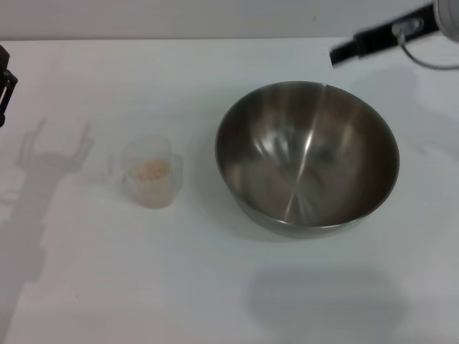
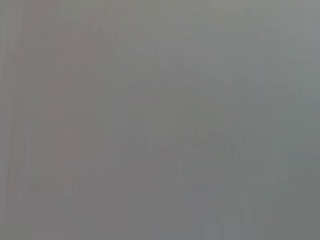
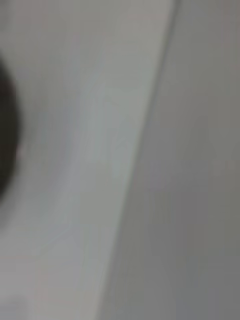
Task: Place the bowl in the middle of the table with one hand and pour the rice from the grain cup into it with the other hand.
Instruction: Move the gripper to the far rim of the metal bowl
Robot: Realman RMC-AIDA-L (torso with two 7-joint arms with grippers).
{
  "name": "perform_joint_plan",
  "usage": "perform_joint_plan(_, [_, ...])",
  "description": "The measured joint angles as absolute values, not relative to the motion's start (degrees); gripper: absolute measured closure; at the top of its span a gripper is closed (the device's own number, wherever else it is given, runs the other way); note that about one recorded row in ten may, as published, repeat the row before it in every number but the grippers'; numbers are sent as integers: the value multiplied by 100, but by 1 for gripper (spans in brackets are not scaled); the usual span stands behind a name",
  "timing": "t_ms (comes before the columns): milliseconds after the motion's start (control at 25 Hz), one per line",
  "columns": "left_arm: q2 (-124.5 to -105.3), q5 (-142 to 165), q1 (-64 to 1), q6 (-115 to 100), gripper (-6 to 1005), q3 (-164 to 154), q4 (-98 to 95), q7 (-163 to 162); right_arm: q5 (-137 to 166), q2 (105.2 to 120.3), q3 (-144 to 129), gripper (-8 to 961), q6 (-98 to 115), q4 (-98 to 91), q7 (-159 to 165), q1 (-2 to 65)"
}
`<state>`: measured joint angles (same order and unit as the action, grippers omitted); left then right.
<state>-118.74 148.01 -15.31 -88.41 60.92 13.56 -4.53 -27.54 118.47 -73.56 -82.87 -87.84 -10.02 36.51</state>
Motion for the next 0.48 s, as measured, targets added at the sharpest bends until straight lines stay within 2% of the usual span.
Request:
perform_joint_plan(200, [-11874,14801,-1576,-8842,185,6092,1336,-450,-2537,11765,-7246,355,-8743,-8242,-1175,3900])
perform_joint_plan(480, [-11866,14801,-1616,-8842,185,6091,1335,-448,-2323,11756,-7233,363,-8780,-7933,-1329,3933])
